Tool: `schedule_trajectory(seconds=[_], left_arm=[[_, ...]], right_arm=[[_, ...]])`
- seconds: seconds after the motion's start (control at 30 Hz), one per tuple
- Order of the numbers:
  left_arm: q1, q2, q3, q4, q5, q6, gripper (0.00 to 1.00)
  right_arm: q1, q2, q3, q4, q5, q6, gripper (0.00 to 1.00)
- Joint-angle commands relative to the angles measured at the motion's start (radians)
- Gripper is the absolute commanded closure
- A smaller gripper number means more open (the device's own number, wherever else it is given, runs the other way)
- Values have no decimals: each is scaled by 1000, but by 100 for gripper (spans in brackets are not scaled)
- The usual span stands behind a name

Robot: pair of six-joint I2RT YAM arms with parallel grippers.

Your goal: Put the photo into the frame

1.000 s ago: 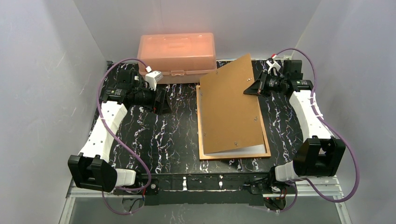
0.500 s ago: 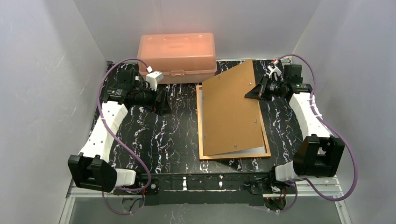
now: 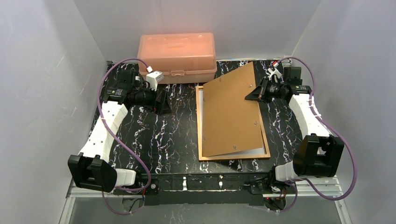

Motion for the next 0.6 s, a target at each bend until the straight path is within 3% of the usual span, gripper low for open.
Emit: schedule_trajectory(seconds=[0.0,0.43,0.57], left_arm=[[-7,-3,-9,-1,-5,13,11],[-43,38,-55,13,-30,14,14],[-62,67,-87,32,-55,18,18]], right_arm=[[2,5,-22,22,-45,-15,99],[20,59,-93,61,-47,-18,99],[80,66,-103,100,-38,1,99]])
